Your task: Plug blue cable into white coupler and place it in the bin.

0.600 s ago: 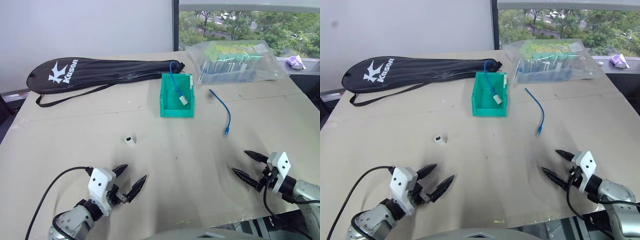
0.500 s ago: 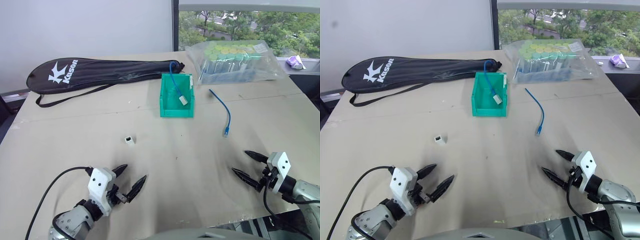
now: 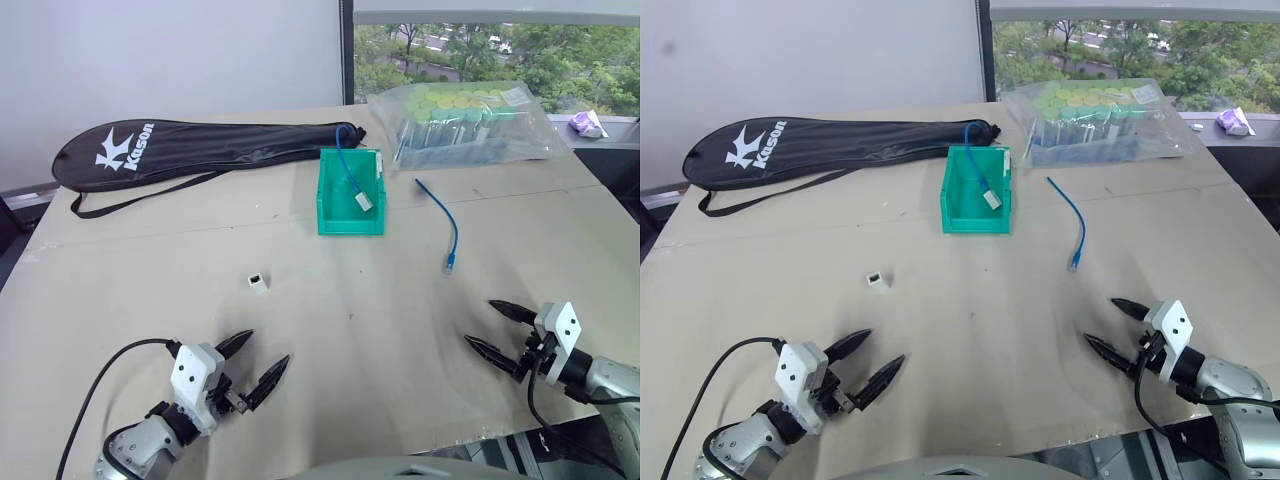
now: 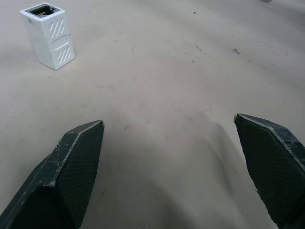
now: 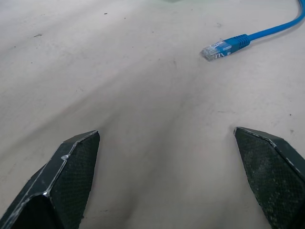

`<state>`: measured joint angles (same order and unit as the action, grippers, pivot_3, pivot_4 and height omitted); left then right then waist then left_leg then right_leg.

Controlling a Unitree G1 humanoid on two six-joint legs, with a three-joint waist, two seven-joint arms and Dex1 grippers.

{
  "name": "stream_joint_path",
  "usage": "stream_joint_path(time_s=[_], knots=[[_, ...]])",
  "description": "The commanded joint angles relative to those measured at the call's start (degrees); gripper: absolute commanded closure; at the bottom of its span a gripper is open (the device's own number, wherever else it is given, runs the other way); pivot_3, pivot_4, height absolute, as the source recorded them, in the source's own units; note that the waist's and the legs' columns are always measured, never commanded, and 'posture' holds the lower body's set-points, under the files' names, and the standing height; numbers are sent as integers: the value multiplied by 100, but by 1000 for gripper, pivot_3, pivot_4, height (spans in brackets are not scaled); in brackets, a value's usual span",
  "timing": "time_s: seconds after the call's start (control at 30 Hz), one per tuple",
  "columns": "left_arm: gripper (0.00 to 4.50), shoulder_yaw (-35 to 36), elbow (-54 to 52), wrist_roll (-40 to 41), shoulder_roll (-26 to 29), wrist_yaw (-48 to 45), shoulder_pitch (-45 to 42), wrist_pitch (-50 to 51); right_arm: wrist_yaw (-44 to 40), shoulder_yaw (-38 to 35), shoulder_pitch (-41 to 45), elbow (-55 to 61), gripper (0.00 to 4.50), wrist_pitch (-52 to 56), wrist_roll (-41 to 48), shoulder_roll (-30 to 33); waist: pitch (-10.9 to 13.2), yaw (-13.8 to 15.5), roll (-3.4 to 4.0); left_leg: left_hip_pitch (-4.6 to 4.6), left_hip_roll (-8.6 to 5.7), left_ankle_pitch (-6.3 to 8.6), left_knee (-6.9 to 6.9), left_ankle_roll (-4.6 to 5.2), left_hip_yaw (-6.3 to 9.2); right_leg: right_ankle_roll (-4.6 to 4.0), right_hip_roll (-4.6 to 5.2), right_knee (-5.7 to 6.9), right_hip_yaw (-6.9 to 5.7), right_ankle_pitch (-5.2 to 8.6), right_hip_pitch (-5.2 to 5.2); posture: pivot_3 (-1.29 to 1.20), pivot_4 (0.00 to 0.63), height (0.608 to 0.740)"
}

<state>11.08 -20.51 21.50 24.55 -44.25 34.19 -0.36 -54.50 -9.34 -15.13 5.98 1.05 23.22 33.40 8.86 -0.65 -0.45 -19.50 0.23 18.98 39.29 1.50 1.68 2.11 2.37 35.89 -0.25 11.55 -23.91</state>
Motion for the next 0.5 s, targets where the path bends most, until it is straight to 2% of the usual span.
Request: stream_joint_path(time_s=[0.03,0.27,0.37,0.5], knots=[[0,27,269,-74,59,19,79,15,-32,-74,47,-22,48,-76,9,39,-1,0,2,0,2,0,0,0,0,0,-2,0,0,0,0,0,150,740],[0,-2,-37,66,436,-318,-84,26,-171,-90,340,-83,48,-71,-25,212,1,0,4,0,7,0,-1,0,0,-2,-10,0,4,-1,0,0,150,740],[0,152,-630,761,1092,-799,-511,610,-403,-35,962,-200,48,110,-122,652,16,-2,2,1,5,0,1,0,-2,-1,-11,1,9,-1,-2,0,150,740],[0,367,-1139,1503,1979,-1106,-1378,1417,-844,437,2108,-796,48,126,-623,1243,30,2,-6,13,5,-1,9,-1,0,-10,-16,1,11,-7,-12,0,150,740]])
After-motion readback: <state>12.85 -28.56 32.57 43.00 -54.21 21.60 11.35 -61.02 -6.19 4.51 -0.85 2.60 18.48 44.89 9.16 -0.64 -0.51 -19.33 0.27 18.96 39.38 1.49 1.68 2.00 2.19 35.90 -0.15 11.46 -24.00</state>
